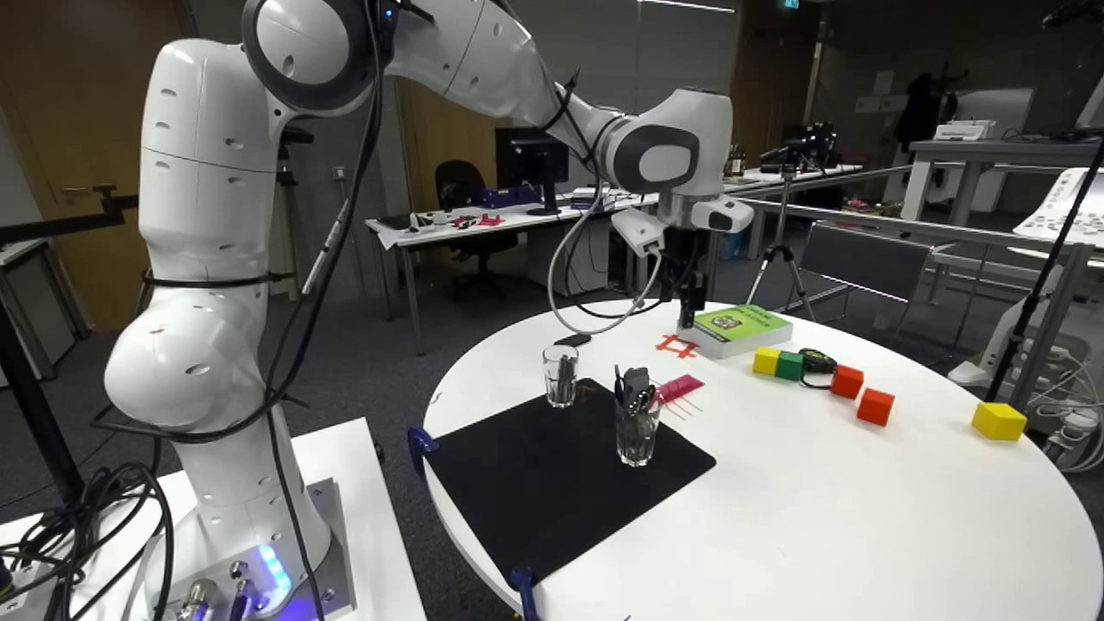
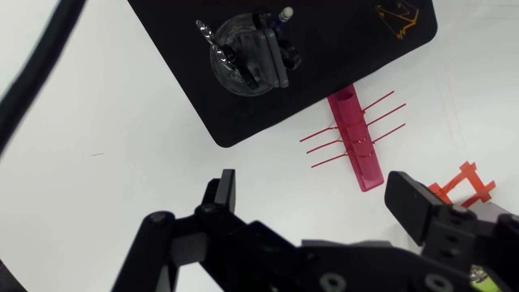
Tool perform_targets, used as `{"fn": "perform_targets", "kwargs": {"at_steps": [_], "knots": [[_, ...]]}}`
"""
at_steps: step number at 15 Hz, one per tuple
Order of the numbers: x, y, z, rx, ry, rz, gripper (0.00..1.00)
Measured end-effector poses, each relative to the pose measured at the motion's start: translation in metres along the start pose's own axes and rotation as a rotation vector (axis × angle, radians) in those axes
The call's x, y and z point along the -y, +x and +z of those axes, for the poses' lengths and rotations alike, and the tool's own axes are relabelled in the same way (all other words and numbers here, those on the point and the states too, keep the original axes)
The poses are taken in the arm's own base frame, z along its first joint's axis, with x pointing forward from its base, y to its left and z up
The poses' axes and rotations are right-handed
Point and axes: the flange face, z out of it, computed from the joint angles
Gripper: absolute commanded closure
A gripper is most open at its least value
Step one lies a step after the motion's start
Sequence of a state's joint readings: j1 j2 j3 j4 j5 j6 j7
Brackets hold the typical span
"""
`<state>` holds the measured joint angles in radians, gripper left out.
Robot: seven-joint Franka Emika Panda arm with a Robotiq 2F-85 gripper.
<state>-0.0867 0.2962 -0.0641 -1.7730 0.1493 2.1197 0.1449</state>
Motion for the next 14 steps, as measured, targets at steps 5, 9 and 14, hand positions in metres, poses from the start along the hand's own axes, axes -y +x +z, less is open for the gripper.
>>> {"fn": "perform_targets", "kwargs": {"at_steps": [5, 9, 14], "knots": [[0.027, -0.011, -0.031, -0.038, 0.023, -0.035, 0.0], [0.054, -0.025, -0.046, -0.038, 0.034, -0.071, 0.0], [0.079, -0.045, -0.062, -0.028, 0.043, -0.102, 0.0]]}}
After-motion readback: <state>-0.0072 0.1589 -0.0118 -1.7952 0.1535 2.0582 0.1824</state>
